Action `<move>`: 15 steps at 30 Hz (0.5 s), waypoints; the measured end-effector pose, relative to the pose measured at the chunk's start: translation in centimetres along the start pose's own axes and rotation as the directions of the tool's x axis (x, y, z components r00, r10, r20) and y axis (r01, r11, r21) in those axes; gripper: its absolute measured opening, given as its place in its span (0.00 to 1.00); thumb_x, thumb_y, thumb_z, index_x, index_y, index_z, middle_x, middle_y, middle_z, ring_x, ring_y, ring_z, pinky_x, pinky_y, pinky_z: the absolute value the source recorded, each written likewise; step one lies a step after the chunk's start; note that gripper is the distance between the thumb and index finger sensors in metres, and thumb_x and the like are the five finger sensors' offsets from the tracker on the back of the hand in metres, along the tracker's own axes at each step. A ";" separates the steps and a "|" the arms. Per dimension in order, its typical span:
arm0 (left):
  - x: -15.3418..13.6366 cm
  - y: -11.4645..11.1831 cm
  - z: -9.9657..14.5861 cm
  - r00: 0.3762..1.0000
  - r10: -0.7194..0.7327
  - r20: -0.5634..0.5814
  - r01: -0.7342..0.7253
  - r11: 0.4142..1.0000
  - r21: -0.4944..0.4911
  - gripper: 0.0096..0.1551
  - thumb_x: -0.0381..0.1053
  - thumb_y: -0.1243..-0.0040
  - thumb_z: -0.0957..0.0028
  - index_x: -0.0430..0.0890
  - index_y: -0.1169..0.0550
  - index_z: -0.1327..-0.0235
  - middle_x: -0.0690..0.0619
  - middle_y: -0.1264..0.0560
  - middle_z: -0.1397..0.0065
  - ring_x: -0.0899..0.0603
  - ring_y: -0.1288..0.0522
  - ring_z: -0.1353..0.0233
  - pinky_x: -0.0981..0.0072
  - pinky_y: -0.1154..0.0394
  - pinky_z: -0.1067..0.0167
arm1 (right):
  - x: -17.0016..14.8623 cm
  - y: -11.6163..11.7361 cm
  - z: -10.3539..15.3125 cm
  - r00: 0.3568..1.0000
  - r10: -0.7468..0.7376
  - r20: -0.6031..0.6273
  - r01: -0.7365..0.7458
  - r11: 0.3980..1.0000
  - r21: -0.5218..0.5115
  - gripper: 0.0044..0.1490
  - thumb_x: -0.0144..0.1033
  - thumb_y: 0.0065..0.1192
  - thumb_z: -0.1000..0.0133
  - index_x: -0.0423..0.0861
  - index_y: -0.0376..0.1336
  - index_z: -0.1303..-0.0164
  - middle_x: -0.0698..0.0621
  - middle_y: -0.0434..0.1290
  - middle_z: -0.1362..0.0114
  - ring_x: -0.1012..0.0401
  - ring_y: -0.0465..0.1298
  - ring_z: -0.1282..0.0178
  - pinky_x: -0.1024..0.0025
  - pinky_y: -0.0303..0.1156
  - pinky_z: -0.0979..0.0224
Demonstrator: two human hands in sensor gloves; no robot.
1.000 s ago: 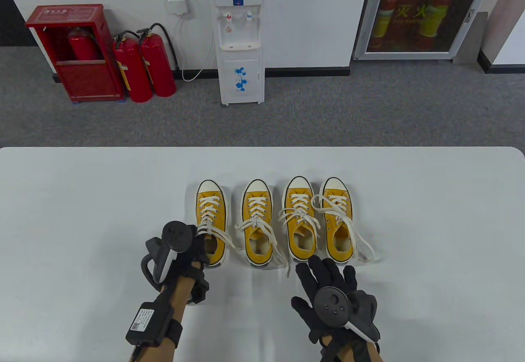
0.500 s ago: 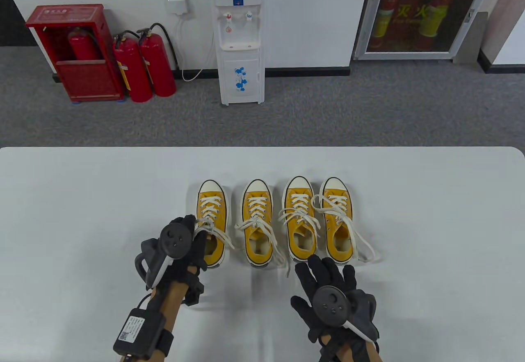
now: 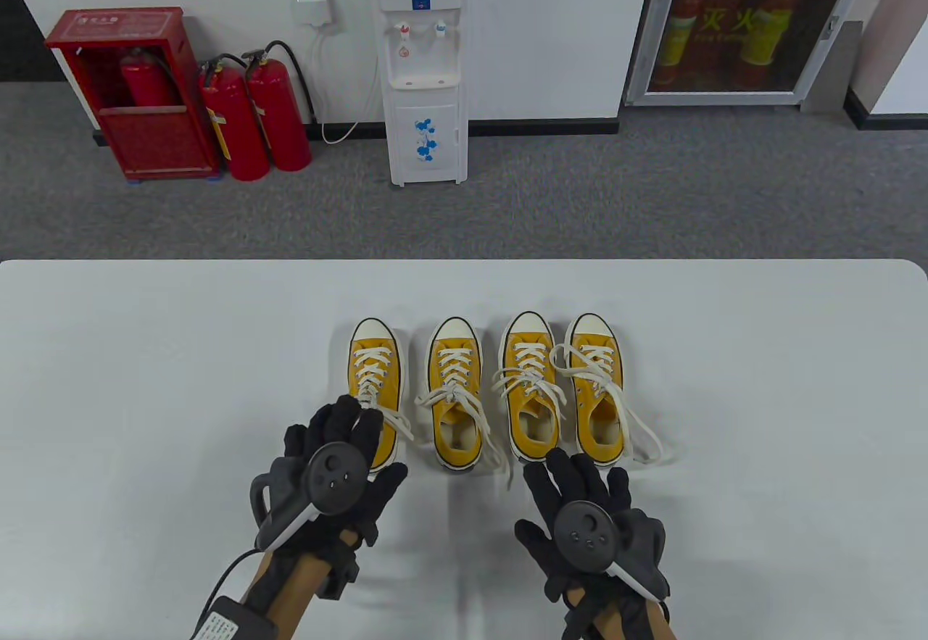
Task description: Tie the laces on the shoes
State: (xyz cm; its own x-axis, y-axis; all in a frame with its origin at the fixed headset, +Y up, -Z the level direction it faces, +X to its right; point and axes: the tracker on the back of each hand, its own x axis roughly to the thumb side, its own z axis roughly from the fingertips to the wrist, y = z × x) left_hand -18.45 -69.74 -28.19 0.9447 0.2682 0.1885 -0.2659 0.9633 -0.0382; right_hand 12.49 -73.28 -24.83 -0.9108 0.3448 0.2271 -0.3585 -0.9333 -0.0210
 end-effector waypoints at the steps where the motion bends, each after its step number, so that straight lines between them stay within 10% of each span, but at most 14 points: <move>1: 0.1 -0.2 0.3 1.000 -0.003 0.009 0.003 1.000 -0.010 0.51 0.75 0.49 0.49 0.55 0.47 0.16 0.46 0.57 0.09 0.30 0.55 0.10 0.20 0.61 0.25 | 0.0 0.0 0.0 1.000 -0.001 0.000 0.001 1.000 -0.001 0.51 0.60 0.61 0.50 0.51 0.53 0.18 0.49 0.45 0.13 0.39 0.49 0.13 0.26 0.34 0.23; 15: 0.1 -3.1 2.9 0.997 -0.010 0.075 0.013 0.999 -0.040 0.54 0.78 0.53 0.52 0.57 0.51 0.15 0.47 0.62 0.09 0.30 0.62 0.10 0.19 0.68 0.28 | 0.3 0.3 0.0 1.000 0.014 0.027 -0.015 1.000 0.006 0.52 0.61 0.61 0.50 0.51 0.52 0.18 0.49 0.44 0.13 0.39 0.49 0.13 0.26 0.34 0.23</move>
State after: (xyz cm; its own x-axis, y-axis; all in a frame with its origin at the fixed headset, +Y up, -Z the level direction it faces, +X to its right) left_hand -18.12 -72.73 -25.17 0.9303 0.2565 0.2622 -0.2454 0.9665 -0.0749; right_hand 12.10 -73.42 -24.74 -0.9101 0.3284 0.2528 -0.3438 -0.9389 -0.0181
